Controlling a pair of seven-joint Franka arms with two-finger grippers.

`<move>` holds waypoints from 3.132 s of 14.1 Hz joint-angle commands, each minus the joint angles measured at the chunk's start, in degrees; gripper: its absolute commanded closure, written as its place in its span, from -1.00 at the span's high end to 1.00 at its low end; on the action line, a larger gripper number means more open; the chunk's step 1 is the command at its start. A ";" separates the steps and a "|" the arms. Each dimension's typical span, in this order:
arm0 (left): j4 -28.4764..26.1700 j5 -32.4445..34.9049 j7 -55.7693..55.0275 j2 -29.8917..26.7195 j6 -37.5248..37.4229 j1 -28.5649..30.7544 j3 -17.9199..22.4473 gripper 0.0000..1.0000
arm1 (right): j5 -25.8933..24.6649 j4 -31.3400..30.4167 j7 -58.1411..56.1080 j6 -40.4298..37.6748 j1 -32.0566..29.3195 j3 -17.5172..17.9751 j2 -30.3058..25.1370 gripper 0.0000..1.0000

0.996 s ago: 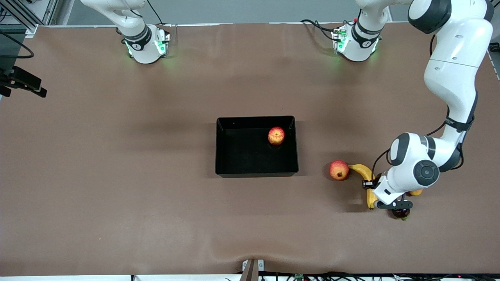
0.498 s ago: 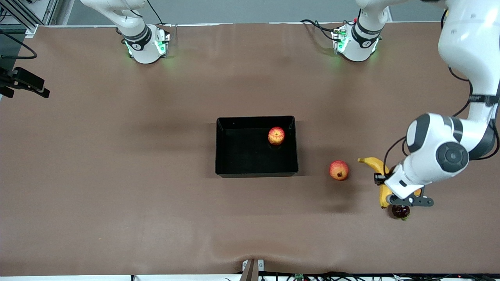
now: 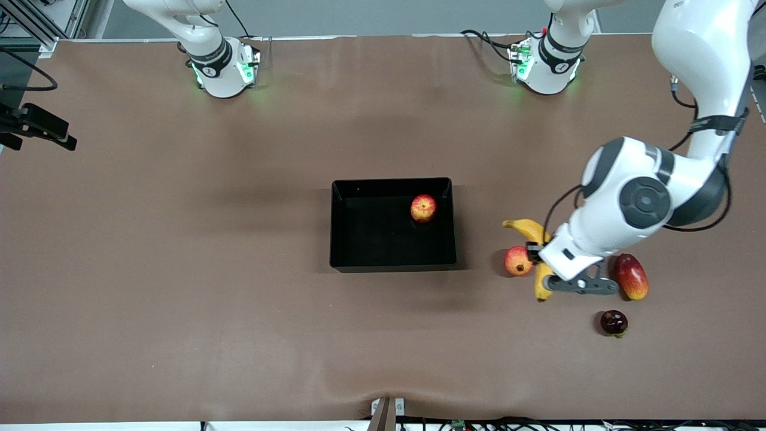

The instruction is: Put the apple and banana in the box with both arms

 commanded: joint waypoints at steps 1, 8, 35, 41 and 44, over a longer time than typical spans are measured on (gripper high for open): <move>1.39 -0.73 -8.30 0.14 -1.14 -5.54 -0.35 -1.00 | 0.51 0.78 -0.35 -0.38 0.26 -0.17 0.31 1.00; 3.77 -0.03 -30.47 6.90 1.05 -23.04 0.44 -1.00 | 0.59 0.78 -0.35 -0.47 0.26 -0.25 0.31 1.00; 9.74 0.94 -33.73 20.98 21.37 -44.67 19.60 1.00 | 0.51 0.78 -0.44 -0.64 0.26 -0.17 0.31 1.00; 9.92 0.50 -31.89 6.95 5.66 -38.80 19.25 1.00 | -0.28 0.78 -0.44 -0.21 0.08 -0.25 0.40 1.00; 9.83 1.11 -24.80 -0.54 -2.96 -33.79 19.51 1.00 | -0.29 0.78 -0.44 -0.20 -0.27 -0.25 0.40 1.00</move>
